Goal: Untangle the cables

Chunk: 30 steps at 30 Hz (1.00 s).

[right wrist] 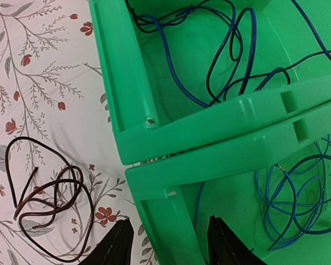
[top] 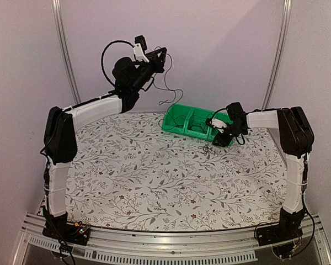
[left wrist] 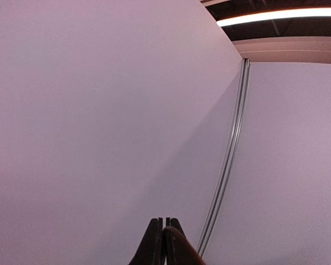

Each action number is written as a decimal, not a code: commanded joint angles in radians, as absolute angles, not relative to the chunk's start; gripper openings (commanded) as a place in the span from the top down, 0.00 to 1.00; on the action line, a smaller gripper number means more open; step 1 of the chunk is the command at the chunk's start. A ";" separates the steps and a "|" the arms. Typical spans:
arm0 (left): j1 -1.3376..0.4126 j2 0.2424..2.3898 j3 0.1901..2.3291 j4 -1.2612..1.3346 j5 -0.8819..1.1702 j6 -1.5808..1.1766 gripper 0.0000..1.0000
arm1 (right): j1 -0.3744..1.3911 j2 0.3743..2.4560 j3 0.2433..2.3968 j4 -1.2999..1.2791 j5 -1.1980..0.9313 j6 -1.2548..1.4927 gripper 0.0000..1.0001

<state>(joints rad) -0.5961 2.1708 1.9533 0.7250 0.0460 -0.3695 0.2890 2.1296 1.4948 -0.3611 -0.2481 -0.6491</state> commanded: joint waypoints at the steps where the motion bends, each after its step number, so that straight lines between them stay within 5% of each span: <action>1: -0.623 2.185 2.001 0.655 0.071 -0.359 1.00 | 0.297 2.147 1.467 -0.382 -0.271 -0.727 0.54; 7: -0.629 2.225 2.058 0.647 0.059 -0.339 1.00 | 0.321 2.098 1.375 -0.373 -0.294 -0.772 0.65; 30: -0.634 2.414 2.210 0.665 0.052 -0.290 1.00 | 0.436 1.923 1.156 -0.317 -0.266 -0.799 0.66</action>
